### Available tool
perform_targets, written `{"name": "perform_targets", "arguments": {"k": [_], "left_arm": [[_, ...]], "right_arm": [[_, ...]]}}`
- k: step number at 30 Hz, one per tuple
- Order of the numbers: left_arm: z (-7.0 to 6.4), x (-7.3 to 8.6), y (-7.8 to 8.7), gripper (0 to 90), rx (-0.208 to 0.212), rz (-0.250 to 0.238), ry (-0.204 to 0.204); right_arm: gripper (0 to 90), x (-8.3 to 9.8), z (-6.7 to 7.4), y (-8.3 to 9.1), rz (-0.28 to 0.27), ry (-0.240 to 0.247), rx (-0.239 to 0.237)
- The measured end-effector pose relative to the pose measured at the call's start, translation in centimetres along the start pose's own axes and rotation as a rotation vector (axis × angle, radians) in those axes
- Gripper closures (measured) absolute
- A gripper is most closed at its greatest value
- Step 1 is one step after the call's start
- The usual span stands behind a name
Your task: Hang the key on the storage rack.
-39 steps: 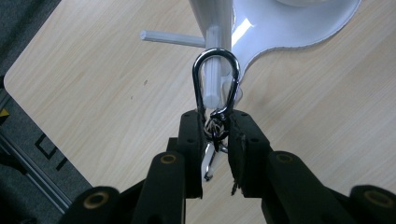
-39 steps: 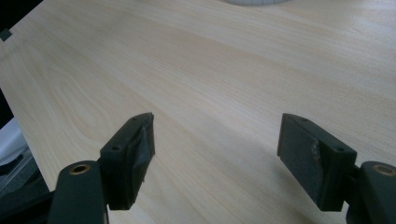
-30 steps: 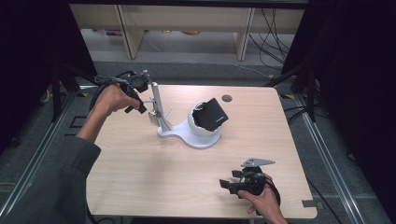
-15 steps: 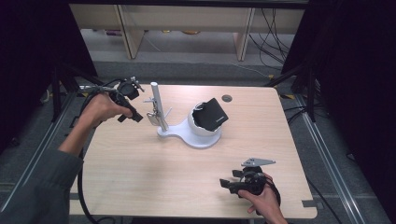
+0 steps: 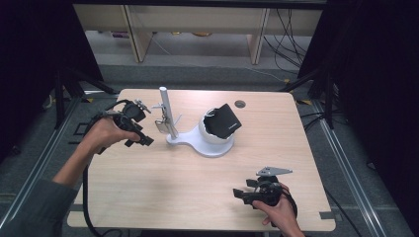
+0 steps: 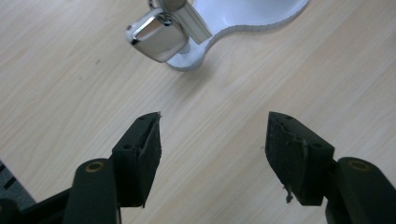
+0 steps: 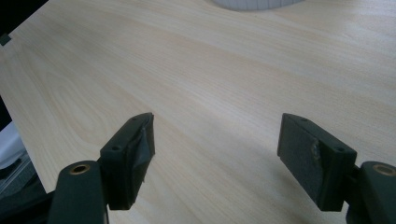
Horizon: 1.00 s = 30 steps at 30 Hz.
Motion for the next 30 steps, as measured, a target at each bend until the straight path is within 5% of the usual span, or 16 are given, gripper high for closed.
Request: {"name": "perform_targets", "arguments": {"k": [16, 29, 30], "left_arm": [[-2.6, 2.4, -1.9, 25.4, 0.035, -0.063, 0.004], [-3.8, 3.9, -2.3, 23.4, 0.05, -0.056, -0.013], [-3.8, 4.1, -2.4, 23.2, 0.05, -0.053, -0.009]], "right_arm": [[28.6, 0.0, -0.2, -0.1, 0.004, -0.002, 0.006], [28.6, 0.0, 0.4, -0.3, 0.021, -0.028, 0.0], [28.6, -0.1, 0.1, -0.3, 0.01, 0.009, 0.004]]}}
Point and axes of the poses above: each handheld gripper's, and its own axes: y roughly backward along the jaws, x roughly out of its underside, z roughly to its left, the point moved 10 cm from there along -y, roughly forward along the jaws, and after that the axes turned 5 degrees about y, right-handed, at the moved point
